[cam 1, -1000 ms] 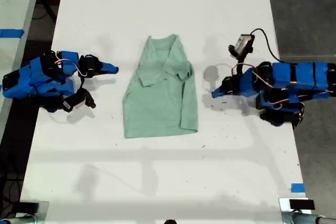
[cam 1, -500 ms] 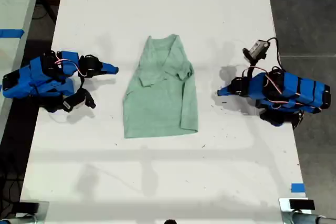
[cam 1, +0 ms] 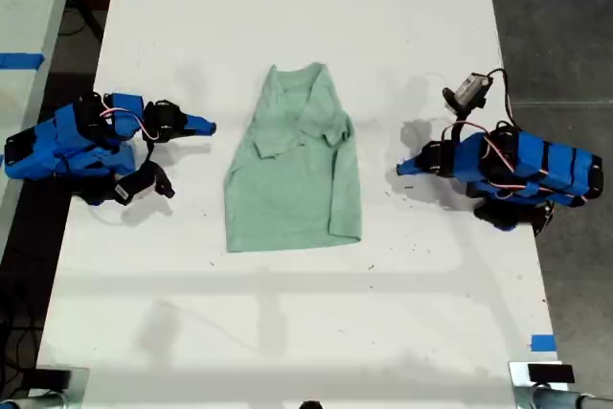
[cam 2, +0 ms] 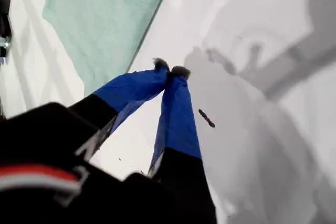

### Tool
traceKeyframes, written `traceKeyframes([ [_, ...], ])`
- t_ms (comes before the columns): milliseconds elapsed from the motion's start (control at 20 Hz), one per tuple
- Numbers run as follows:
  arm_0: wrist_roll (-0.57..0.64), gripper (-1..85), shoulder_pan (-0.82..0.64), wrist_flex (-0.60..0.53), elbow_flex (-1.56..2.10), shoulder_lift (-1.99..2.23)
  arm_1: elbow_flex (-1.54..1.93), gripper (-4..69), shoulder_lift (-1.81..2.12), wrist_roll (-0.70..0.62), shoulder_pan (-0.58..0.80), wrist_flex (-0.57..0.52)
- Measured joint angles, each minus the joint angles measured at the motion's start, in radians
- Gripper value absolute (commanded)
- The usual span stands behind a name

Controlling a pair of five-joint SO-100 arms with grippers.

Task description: Fold t shirt

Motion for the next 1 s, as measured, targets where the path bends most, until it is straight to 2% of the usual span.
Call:
traceKeyframes([
  [1000, 0.000, -0.2, 0.014, 0.000, 0.000, 0.000, 0.003, 1.2, 0.000, 0.000, -0.017, 0.000],
])
